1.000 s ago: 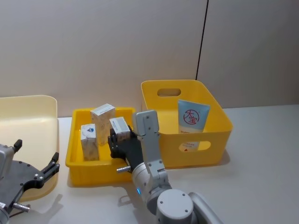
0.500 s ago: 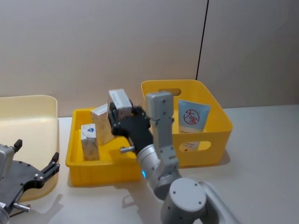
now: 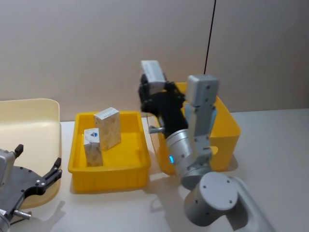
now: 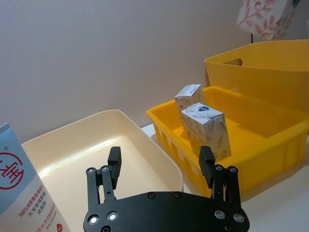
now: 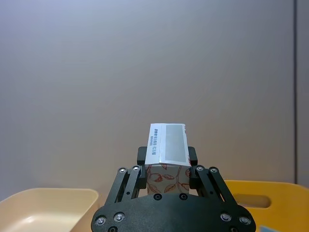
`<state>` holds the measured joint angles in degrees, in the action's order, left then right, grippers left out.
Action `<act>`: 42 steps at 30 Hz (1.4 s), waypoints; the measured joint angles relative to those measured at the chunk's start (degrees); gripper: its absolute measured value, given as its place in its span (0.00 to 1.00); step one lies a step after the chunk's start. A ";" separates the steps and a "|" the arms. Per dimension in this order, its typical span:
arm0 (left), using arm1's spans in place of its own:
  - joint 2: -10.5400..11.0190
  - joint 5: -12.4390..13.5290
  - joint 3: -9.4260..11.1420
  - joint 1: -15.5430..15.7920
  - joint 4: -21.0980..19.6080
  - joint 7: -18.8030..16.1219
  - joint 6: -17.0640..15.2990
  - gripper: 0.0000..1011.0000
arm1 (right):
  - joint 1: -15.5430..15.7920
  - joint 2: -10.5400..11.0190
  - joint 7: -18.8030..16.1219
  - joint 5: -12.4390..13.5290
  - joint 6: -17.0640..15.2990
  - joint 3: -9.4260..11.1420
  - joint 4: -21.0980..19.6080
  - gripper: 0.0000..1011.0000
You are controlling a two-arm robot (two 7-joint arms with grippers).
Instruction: Bimanual collaborative sorting of washing and personal care products
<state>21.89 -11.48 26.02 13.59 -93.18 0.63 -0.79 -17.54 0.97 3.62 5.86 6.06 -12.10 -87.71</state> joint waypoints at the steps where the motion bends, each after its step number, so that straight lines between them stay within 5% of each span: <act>1: 0.00 0.00 0.00 0.00 0.00 0.00 0.00 0.99 | 0.22 0.09 0.54 -0.32 0.17 0.50 -0.56 0.44; 18: 0.00 0.00 0.00 0.00 0.00 0.00 0.00 0.99 | 3.77 1.58 3.85 -3.59 -3.52 4.48 -5.87 0.44; 42: 0.00 0.00 0.00 0.00 0.00 0.00 0.00 0.99 | 3.98 2.40 1.92 -5.14 -11.22 5.22 -4.71 0.44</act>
<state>21.89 -11.48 26.02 13.59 -93.18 0.63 -0.79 -13.56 3.37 5.54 0.72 -5.16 -6.87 -92.42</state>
